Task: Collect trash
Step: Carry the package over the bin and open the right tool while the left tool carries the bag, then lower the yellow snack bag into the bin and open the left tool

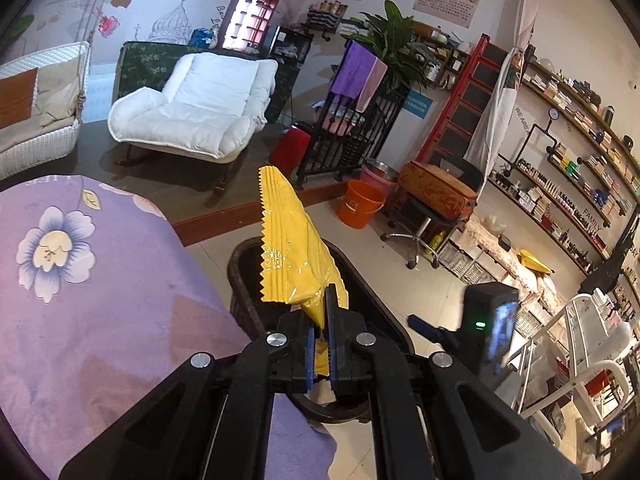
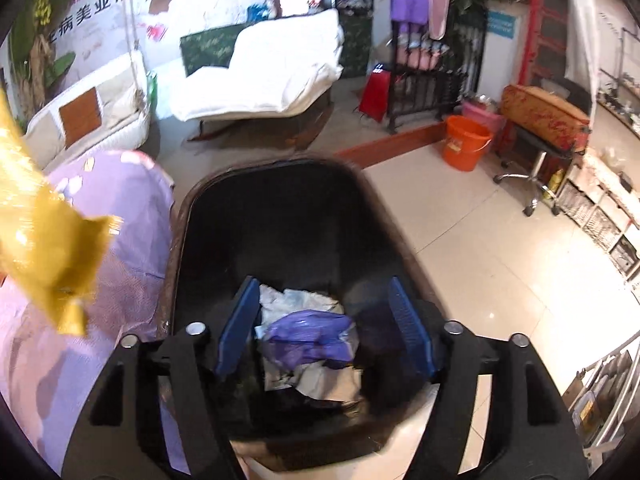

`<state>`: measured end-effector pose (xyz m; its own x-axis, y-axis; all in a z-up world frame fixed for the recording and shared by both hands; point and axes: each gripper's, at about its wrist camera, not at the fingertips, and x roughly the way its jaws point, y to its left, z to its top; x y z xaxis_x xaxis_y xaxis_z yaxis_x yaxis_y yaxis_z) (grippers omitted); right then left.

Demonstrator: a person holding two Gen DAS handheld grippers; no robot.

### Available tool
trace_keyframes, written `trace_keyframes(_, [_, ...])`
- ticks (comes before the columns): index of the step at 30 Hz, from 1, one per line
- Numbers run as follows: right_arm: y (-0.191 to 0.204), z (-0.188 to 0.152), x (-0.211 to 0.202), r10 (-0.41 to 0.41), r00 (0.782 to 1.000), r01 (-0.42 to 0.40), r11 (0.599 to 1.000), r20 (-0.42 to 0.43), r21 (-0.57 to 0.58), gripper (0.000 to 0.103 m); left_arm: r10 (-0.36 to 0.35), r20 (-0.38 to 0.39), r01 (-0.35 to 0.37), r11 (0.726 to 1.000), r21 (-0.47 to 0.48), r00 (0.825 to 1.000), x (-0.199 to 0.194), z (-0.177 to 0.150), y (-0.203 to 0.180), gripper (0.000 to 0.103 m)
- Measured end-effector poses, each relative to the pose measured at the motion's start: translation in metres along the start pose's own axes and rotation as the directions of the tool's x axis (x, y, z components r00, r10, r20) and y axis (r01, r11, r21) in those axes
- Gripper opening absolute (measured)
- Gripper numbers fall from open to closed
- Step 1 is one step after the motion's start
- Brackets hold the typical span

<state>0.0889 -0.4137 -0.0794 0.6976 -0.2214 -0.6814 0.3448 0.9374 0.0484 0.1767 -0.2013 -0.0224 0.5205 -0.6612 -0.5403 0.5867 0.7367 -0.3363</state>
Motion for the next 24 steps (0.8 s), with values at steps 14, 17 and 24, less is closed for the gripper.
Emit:
trace_keyframes(14, [-0.044, -0.019, -0.047, -0.048, 0.998, 0.045, 0.996, 0.040, 0.072, 0.074, -0.012, -0.129, 0.016, 0.999, 0.037, 0.992, 0.062, -0.011, -0.026, 0.006])
trace_keyframes(17, [-0.048, -0.022, -0.050, -0.045, 0.998, 0.041, 0.996, 0.040, 0.081, 0.074, -0.017, -0.158, 0.022, 0.999, 0.032, 0.987, 0.073, -0.014, -0.028, 0.006])
trace_keyframes(24, [-0.055, -0.029, -0.056, -0.051, 0.998, 0.048, 0.995, 0.040, 0.090, 0.076, -0.007, -0.222, 0.013, 1.000, 0.025, 0.975, 0.099, -0.021, -0.029, 0.006])
